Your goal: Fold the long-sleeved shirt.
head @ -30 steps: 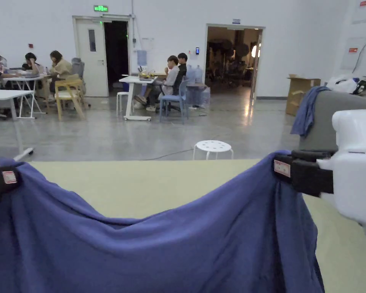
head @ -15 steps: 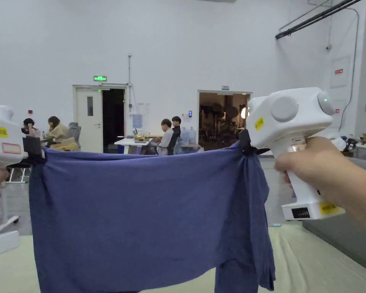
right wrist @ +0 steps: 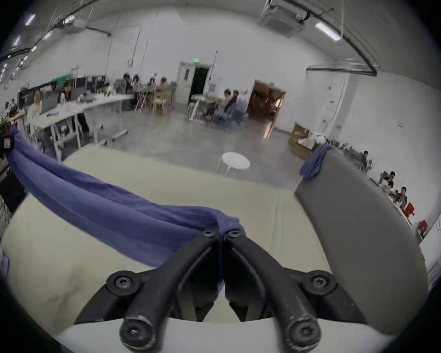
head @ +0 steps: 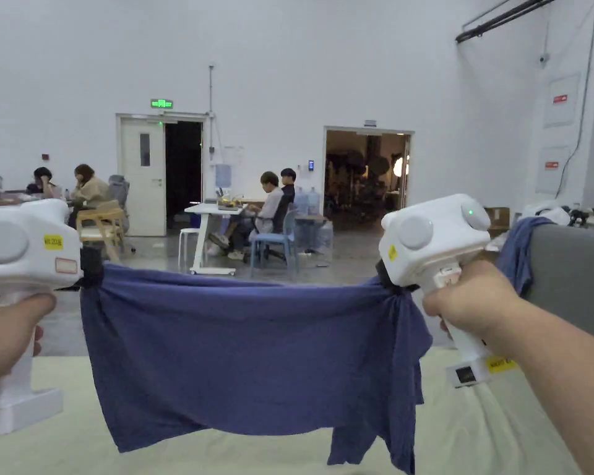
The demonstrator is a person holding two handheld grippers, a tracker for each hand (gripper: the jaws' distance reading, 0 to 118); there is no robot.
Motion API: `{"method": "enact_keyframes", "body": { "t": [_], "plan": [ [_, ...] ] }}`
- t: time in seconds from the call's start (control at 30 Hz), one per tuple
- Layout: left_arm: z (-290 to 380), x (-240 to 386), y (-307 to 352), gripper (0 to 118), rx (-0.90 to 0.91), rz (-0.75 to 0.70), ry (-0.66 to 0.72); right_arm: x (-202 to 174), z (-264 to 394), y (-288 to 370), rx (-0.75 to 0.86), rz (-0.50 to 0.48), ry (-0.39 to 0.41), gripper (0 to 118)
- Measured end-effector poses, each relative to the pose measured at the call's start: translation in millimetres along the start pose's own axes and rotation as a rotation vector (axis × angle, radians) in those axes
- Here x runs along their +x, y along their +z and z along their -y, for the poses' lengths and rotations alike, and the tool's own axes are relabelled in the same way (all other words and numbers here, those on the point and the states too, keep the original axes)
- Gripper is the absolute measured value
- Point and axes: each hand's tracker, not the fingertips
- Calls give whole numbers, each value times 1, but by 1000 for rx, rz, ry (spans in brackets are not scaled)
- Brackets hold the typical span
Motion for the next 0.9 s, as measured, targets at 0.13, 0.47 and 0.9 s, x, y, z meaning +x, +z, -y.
{"method": "enact_keyframes", "body": {
  "t": [0.13, 0.47, 0.9],
  "plan": [
    [103, -14, -24, 0, -141, 19, 67, -32, 108, -62, -126, -63, 88, 0],
    [268, -25, 98, 0, -300, 109, -80, -61, 331, 54, -156, -192, 161, 0],
    [418, -12, 280, 0, -504, 103, -28, -85, 515, 171, -370, -261, 75, 0]
  ]
}}
